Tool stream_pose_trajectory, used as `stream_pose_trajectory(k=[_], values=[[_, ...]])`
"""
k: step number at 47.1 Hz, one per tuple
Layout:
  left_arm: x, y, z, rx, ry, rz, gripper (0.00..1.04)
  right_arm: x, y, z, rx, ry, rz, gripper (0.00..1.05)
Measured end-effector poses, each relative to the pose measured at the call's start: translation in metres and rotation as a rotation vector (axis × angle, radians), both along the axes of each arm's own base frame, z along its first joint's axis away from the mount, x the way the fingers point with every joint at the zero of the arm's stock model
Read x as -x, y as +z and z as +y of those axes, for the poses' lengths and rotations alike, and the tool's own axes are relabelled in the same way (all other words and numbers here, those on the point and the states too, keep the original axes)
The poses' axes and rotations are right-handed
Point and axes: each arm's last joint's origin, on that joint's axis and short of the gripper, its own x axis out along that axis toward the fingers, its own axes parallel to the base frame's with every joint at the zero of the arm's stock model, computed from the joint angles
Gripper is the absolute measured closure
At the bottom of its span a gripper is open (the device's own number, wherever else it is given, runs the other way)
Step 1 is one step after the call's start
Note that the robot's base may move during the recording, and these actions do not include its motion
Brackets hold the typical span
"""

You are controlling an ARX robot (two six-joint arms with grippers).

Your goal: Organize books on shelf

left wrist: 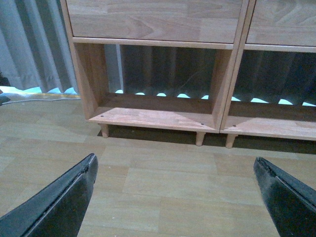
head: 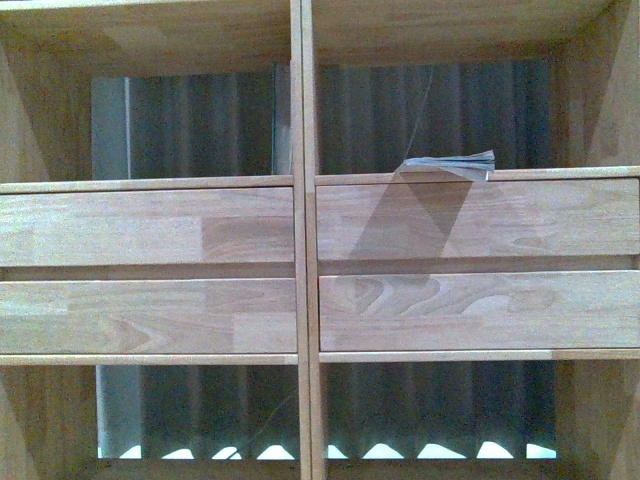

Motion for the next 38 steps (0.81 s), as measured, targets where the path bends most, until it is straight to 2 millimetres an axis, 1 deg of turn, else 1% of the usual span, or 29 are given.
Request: stream_pose_trajectory(k=[38], values=[[0.0000, 0.0000, 0.0000, 0.000, 0.000, 0.000, 0.07, 0.0000, 0.0000, 0.0000, 0.000, 0.000, 0.000, 0.07]])
